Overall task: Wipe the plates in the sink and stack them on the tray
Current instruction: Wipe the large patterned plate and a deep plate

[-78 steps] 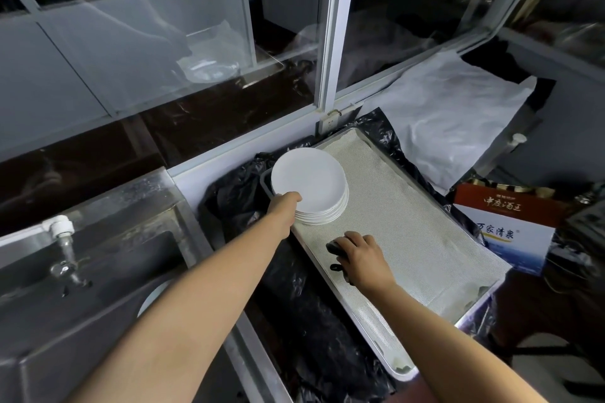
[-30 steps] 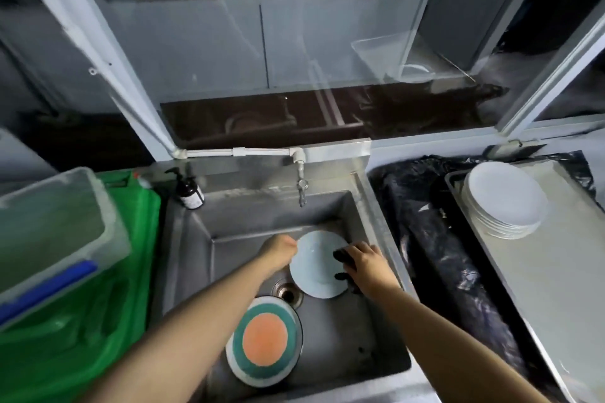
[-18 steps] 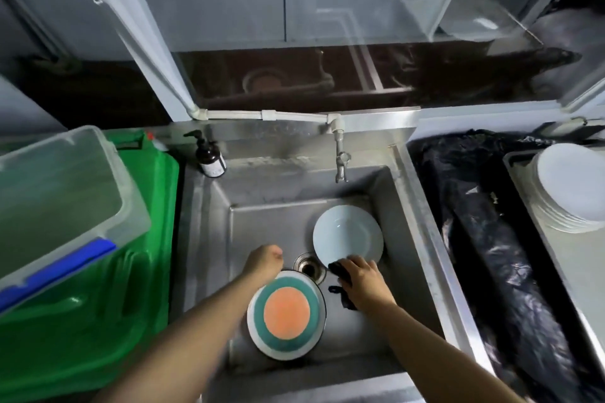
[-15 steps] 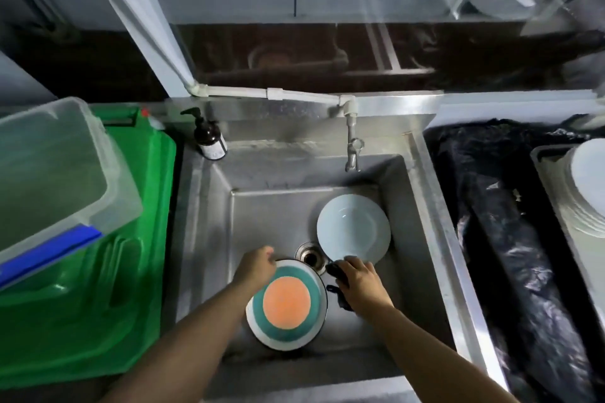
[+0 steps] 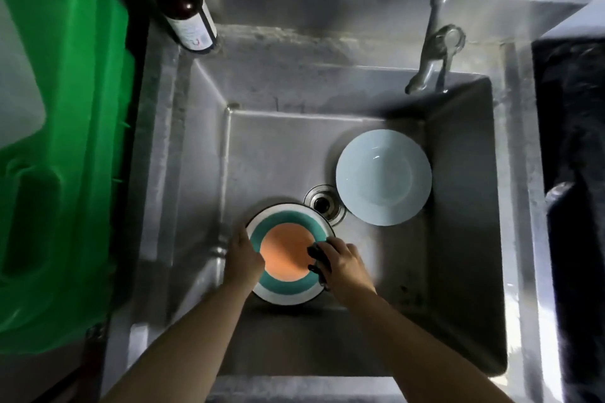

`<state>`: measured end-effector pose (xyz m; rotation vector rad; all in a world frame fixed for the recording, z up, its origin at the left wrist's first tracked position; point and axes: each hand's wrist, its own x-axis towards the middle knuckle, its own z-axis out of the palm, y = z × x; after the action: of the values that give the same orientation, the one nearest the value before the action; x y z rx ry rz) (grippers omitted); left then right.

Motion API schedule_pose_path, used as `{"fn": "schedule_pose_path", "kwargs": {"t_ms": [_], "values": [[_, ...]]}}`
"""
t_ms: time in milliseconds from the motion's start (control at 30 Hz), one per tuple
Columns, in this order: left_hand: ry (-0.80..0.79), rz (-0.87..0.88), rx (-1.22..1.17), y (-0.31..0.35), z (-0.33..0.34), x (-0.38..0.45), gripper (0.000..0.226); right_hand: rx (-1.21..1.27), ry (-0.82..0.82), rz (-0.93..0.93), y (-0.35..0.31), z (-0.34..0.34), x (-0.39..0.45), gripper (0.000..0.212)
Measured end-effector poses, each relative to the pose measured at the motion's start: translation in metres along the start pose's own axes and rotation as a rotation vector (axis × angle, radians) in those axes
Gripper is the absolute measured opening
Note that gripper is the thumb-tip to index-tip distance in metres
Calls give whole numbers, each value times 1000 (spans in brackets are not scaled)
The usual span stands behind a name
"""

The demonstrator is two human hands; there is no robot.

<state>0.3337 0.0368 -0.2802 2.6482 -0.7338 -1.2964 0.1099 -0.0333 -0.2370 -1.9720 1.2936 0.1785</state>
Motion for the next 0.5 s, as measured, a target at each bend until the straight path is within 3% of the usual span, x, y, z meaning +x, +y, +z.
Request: {"fn": "schedule_pose_path", "kwargs": {"t_ms": [233,500], "values": [[38,-209,-67,-1,3,18,59,28,-8,29,8,10,2,35],[-67,-158,-170,-21,-12,18,53,17,-4,37,6,4,-2,34]]}}
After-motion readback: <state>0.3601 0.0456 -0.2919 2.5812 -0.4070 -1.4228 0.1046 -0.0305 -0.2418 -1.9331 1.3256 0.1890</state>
